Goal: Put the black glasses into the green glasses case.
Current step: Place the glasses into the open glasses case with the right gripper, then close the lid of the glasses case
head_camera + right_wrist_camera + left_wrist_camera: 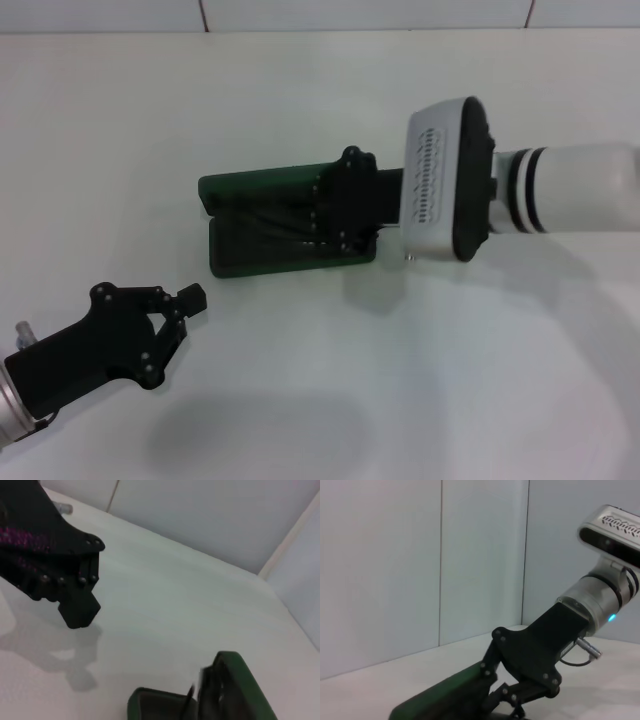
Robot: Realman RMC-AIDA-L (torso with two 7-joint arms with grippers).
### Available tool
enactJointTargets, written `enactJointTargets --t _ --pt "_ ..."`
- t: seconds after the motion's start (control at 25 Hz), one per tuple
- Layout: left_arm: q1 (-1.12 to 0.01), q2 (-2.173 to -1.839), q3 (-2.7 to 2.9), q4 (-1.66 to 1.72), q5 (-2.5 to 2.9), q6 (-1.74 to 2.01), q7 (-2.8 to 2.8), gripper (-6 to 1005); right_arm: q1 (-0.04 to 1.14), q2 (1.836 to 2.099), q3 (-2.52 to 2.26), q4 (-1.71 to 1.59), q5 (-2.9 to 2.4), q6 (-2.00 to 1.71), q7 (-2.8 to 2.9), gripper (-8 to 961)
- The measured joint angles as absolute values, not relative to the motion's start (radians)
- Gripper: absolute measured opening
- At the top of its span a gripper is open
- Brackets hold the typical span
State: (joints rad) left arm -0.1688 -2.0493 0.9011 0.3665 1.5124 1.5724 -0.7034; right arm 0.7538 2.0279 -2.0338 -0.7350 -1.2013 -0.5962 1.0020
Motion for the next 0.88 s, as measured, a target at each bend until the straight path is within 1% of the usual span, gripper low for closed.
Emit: enactJointTargets --t 0.24,0.36,0.68,0.88 --pt "-0.170 -2.049 0.902 0.367 1.513 1.572 -0.708 42 0.745 2.028 -2.100 -0.786 -1.197 -0.510 1.003 162" --pt "-0.170 -2.049 0.902 0.367 1.513 1.572 -0.707 43 0.744 2.028 -2.089 -0.788 -1.167 -0.532 1.002 329" --pt "-0.173 -2.048 0.902 0.368 1.513 1.573 -0.705 44 0.692 2.028 -1.944 -0.802 -1.144 -0.740 1.002 329" --pt "-0.184 -2.048 0.902 0.368 1.512 1.575 -0.708 45 0.630 2.028 -1.799 -0.796 -1.135 -0.901 1.011 329"
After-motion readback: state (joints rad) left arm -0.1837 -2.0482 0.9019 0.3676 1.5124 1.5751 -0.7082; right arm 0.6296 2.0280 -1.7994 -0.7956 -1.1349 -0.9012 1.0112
